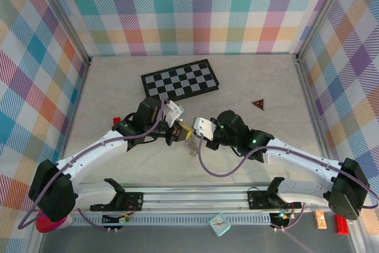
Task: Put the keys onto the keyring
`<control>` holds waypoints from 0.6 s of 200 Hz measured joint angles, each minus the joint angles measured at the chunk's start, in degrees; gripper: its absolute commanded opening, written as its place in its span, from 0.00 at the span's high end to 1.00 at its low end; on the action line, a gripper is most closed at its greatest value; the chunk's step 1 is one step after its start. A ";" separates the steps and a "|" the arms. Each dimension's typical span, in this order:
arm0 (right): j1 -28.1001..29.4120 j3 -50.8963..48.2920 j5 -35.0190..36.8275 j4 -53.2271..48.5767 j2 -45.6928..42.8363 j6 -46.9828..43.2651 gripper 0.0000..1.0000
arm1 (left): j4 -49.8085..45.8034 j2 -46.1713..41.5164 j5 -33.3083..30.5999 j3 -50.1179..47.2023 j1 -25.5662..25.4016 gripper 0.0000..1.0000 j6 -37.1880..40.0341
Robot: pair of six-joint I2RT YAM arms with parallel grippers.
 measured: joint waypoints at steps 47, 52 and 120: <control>0.00 0.00 0.02 0.39 0.31 0.39 1.00 | 0.00 0.24 -0.42 0.35 -0.13 1.00 0.00; 0.00 0.00 0.02 0.39 0.31 0.42 1.00 | 0.00 0.26 -0.42 0.35 -0.13 1.00 0.00; 0.02 0.04 0.02 1.05 0.33 0.85 1.00 | 0.02 0.39 -0.39 0.42 -0.13 1.00 0.00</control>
